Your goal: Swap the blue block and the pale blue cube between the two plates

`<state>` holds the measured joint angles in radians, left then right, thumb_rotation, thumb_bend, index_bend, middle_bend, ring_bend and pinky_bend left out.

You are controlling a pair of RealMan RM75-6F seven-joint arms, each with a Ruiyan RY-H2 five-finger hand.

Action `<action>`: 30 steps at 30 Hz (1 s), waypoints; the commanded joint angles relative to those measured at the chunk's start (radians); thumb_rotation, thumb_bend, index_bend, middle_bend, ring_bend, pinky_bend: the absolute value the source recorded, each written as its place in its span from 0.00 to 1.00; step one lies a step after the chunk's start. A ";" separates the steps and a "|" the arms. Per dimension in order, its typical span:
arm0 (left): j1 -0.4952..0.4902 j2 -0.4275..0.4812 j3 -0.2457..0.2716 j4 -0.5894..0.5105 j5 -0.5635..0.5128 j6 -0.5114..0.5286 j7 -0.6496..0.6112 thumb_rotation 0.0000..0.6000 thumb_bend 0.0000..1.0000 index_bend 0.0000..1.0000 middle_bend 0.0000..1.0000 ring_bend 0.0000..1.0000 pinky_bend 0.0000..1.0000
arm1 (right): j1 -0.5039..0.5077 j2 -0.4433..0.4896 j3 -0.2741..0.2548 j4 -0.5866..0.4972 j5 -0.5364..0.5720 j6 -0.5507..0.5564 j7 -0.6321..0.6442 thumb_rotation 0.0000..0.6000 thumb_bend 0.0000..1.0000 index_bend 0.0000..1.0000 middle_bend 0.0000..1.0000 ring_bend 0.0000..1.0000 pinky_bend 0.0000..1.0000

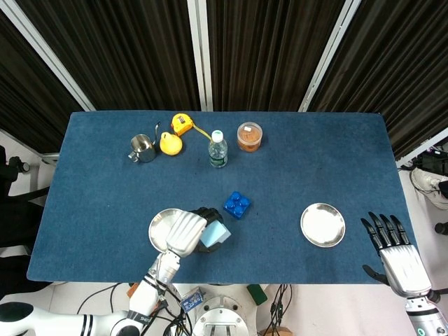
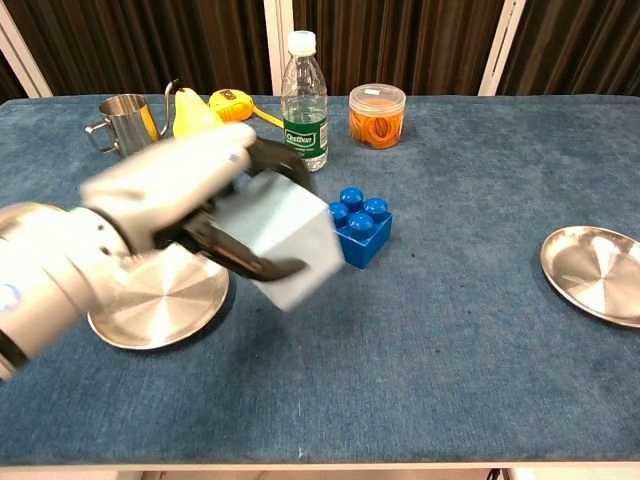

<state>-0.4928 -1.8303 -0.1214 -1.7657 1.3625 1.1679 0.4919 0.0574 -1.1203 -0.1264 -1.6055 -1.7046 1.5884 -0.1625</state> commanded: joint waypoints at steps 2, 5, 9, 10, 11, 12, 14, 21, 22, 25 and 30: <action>-0.048 -0.055 0.067 0.055 0.022 -0.110 -0.117 1.00 0.33 0.50 0.46 0.51 0.68 | 0.002 0.014 0.017 -0.002 0.020 -0.012 0.031 1.00 0.25 0.00 0.00 0.00 0.00; -0.063 -0.099 0.074 0.082 0.032 -0.122 -0.095 1.00 0.30 0.50 0.45 0.48 0.68 | 0.004 0.018 0.024 0.001 0.031 -0.029 0.038 1.00 0.25 0.00 0.00 0.00 0.00; -0.087 -0.152 0.055 0.130 0.013 -0.147 -0.068 1.00 0.28 0.48 0.43 0.42 0.62 | 0.003 0.022 0.024 0.006 0.032 -0.044 0.040 1.00 0.25 0.00 0.00 0.00 0.00; -0.092 -0.163 0.051 0.145 0.004 -0.153 -0.063 1.00 0.27 0.47 0.41 0.40 0.60 | 0.001 0.023 0.025 0.006 0.030 -0.043 0.042 1.00 0.25 0.00 0.00 0.00 0.00; -0.095 -0.171 0.048 0.160 -0.005 -0.159 -0.059 1.00 0.26 0.45 0.39 0.37 0.58 | -0.001 0.025 0.025 0.007 0.027 -0.040 0.045 1.00 0.25 0.00 0.00 0.00 0.00; -0.098 -0.178 0.045 0.177 -0.013 -0.162 -0.053 1.00 0.25 0.44 0.37 0.35 0.55 | -0.004 0.026 0.025 0.008 0.023 -0.035 0.050 1.00 0.25 0.00 0.00 0.00 0.00; -0.102 -0.183 0.042 0.195 -0.024 -0.166 -0.048 1.00 0.23 0.39 0.30 0.28 0.46 | -0.008 0.027 0.026 0.010 0.017 -0.029 0.053 1.00 0.25 0.00 0.00 0.00 0.00; -0.125 -0.189 0.017 0.227 0.004 -0.149 -0.048 1.00 0.03 0.11 0.04 0.01 0.22 | -0.009 0.026 0.033 0.011 0.019 -0.045 0.056 1.00 0.25 0.00 0.00 0.00 0.00; -0.127 -0.188 0.013 0.226 0.015 -0.141 -0.054 1.00 0.01 0.09 0.02 0.00 0.21 | -0.009 0.026 0.035 0.011 0.020 -0.048 0.055 1.00 0.25 0.00 0.00 0.00 0.00; -0.135 -0.178 -0.002 0.205 0.036 -0.126 -0.071 1.00 0.00 0.07 0.01 0.00 0.19 | -0.008 0.025 0.040 0.008 0.023 -0.054 0.054 1.00 0.25 0.00 0.00 0.00 0.00; -0.151 -0.130 -0.050 0.118 0.015 -0.133 -0.079 1.00 0.00 0.07 0.01 0.00 0.18 | -0.004 0.027 0.046 0.004 0.033 -0.071 0.053 1.00 0.25 0.00 0.00 0.00 0.00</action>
<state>-0.6359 -1.9802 -0.1517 -1.6202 1.3881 1.0375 0.4164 0.0527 -1.0934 -0.0805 -1.6019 -1.6723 1.5172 -0.1094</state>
